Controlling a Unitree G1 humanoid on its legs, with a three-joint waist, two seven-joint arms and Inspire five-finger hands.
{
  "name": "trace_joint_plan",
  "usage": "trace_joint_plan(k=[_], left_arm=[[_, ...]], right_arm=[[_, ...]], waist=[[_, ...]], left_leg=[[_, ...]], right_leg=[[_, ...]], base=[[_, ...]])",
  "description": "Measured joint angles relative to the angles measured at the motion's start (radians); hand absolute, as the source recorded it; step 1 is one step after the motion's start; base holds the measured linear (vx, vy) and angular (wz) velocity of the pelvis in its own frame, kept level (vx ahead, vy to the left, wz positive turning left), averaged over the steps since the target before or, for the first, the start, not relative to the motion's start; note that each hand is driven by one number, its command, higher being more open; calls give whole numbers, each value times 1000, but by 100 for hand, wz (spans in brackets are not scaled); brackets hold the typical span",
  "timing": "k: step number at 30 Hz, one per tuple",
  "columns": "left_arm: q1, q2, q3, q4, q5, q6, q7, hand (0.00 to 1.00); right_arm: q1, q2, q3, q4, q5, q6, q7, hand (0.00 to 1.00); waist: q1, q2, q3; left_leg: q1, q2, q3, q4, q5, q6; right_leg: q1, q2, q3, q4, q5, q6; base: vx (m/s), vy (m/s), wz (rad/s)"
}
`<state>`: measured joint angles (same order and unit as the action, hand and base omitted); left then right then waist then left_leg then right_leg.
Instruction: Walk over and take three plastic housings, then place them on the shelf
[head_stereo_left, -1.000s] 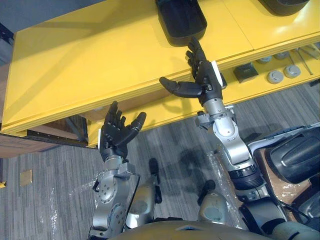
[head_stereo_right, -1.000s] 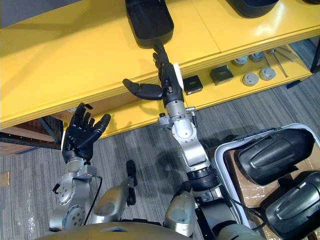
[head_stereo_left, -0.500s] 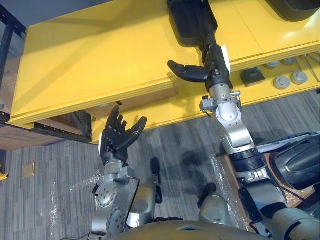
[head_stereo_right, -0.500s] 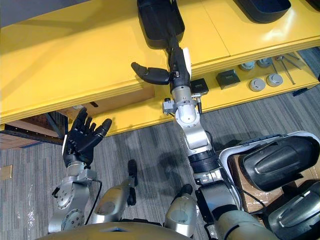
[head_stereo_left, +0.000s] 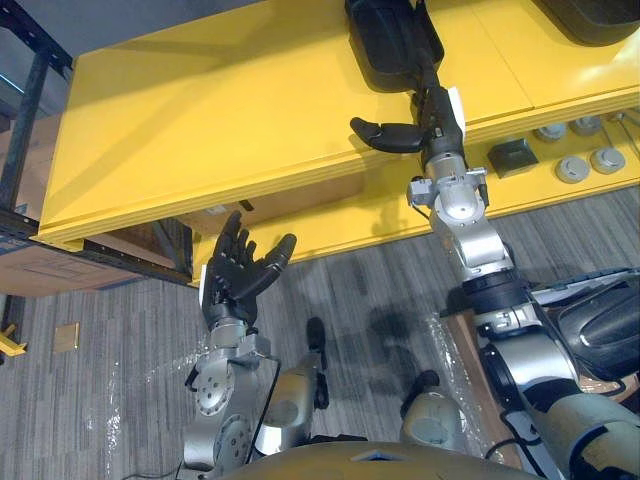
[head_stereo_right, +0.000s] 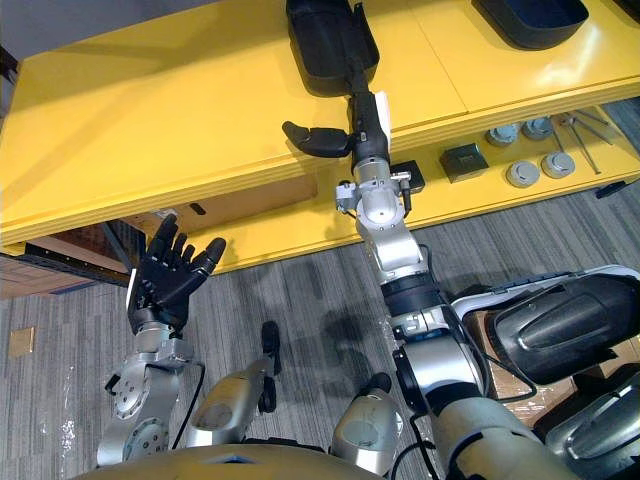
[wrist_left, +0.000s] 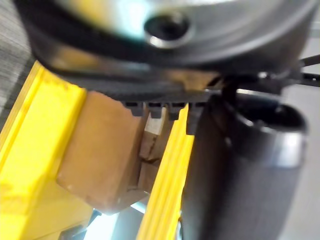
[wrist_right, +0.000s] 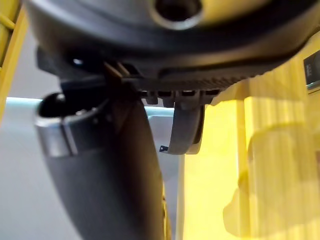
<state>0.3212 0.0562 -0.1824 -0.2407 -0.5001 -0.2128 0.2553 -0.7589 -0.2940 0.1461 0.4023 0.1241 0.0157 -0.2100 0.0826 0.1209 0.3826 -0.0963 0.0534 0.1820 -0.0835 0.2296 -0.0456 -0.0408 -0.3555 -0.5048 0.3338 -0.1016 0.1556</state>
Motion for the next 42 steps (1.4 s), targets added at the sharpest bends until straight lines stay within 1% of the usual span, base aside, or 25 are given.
trace_joint_plan(k=[4,6,12,14,20,21,22,23,25,26,27,28,29,30,31,33,34,35,36,38,39,40,41,42], left_arm=[[-1,0,0,0,0,0,-1,100],[1,0,1,0,0,0,-1,100],[-8,0,0,5,-1,0,-6,100],[-13,0,1,8,-1,0,-7,100],[-16,1,0,18,-1,0,-34,100],[-17,1,-2,20,-1,0,-47,100],[-17,1,-8,26,-1,0,-61,100],[-17,1,-8,28,-1,0,-64,100],[-16,2,-10,51,-1,0,-85,100],[-16,2,-11,56,-1,0,-89,100],[-14,3,-14,58,0,0,-97,100],[-16,3,-18,59,0,0,-101,100],[-21,5,-24,58,0,0,-114,100],[-29,19,-40,59,1,0,-116,100],[-33,29,-49,59,1,0,-119,100],[-49,64,-77,62,3,2,-131,100],[-54,69,-82,62,4,4,-134,100],[-62,73,-90,62,3,9,-136,100],[-75,75,-98,67,3,23,-137,100],[-90,75,-100,77,2,44,-144,100],[-92,75,-101,79,2,64,-145,100],[-91,75,-113,80,2,78,-145,100],[-92,75,-118,80,2,84,-146,100],[-91,75,-121,80,4,90,-150,100]], right_arm=[[-24,-26,0,37,0,-7,2,100],[-40,-27,0,71,0,-26,1,100],[-87,-38,0,138,0,-52,-13,100],[-98,-48,0,152,0,-53,-16,100],[-114,-48,1,171,2,-66,-19,100],[-90,-48,-3,128,16,-65,-16,100],[2,-45,-17,-32,52,-64,-5,100],[23,-43,-18,-71,54,-65,-2,100],[195,-8,-6,-346,55,-66,24,100],[231,0,2,-393,53,-65,31,100],[300,14,15,-472,41,-65,44,100],[339,18,17,-508,40,-65,48,100],[415,22,21,-572,38,-64,52,100],[497,22,19,-618,36,-64,53,100],[536,23,16,-632,35,-64,53,100],[667,28,-18,-649,-3,-64,47,100],[695,28,-33,-650,-3,-64,43,100],[739,34,-70,-651,-3,-64,28,100],[777,42,-115,-651,-5,-64,5,100],[813,54,-173,-652,-42,-65,-21,100],[840,58,-212,-652,-47,-65,-41,100],[876,58,-247,-654,-60,-65,-58,100],[895,58,-266,-654,-68,-65,-66,100],[933,61,-293,-654,-79,-65,-83,100]], waist=[[6,17,2],[7,24,1],[20,27,2],[25,28,2],[21,29,3],[21,29,3],[21,29,3],[21,29,3],[14,27,2],[8,26,1],[-12,22,0],[-21,20,-1],[-33,11,-5],[-37,-3,-12],[-44,-13,-17],[-75,-58,-40],[-83,-68,-45],[-93,-85,-55],[-107,-97,-66],[-124,-106,-78],[-140,-111,-89],[-152,-110,-106],[-157,-109,-112],[-171,-110,-119]], left_leg=[[0,-5,-6,0,3,-1],[-1,-6,-7,0,4,-1],[-9,-9,-12,0,7,0],[-9,-10,-17,0,8,1],[-12,-9,-17,0,8,1],[-12,-7,-16,0,8,1],[-11,-3,-12,0,5,-2],[-11,-2,-9,0,4,-2],[-5,8,22,0,0,4],[-1,11,35,0,-2,5],[5,13,52,0,-9,6],[8,15,61,0,-11,7],[14,22,85,0,-17,6],[21,31,115,0,-27,1],[25,35,127,-1,-31,0],[47,50,183,-2,-50,-9],[53,54,199,-2,-57,-10],[66,60,230,-1,-63,-12],[79,64,259,-1,-71,-17],[98,65,294,-1,-78,-23],[115,73,324,-1,-83,-27],[129,80,351,-1,-90,-34],[136,80,364,-1,-93,-38],[153,87,388,-1,-98,-44]], right_leg=[[0,-9,-6,14,-8,-8],[-5,-11,-6,17,-8,-8],[-9,-17,-10,29,-10,-6],[-8,-18,-14,32,-11,-4],[-10,-16,-14,28,-11,-4],[-10,-11,-12,20,-10,-3],[-5,0,-9,-2,-7,-2],[-4,2,-9,-7,-4,-1],[-3,22,20,-54,26,6],[-1,26,29,-66,34,6],[8,33,43,-87,47,8],[10,38,49,-97,55,8],[11,50,70,-126,73,6],[11,64,96,-157,90,5],[11,69,104,-170,97,3],[15,92,151,-223,123,0],[17,97,163,-235,130,-1],[16,106,192,-257,144,-2],[17,115,221,-278,157,-3],[17,123,254,-292,168,-3],[18,131,283,-306,176,-4],[19,139,307,-319,184,-5],[19,143,319,-323,186,-5],[22,153,341,-327,187,-4]], base=[[-33,-21,7],[-34,-25,2],[9,-42,3],[15,-50,6],[8,-44,0],[-3,-61,-2],[3,-62,-3],[20,-64,-14],[54,-57,-39],[72,-61,-48],[66,-48,-35],[78,-59,-46],[59,-55,-61],[49,-54,-68],[39,-54,-69],[41,-51,-70],[45,-32,-77],[46,-19,-76],[39,-8,-73],[40,0,-66],[50,-17,-82],[56,-26,-71],[67,-32,-64],[57,-24,-57]])
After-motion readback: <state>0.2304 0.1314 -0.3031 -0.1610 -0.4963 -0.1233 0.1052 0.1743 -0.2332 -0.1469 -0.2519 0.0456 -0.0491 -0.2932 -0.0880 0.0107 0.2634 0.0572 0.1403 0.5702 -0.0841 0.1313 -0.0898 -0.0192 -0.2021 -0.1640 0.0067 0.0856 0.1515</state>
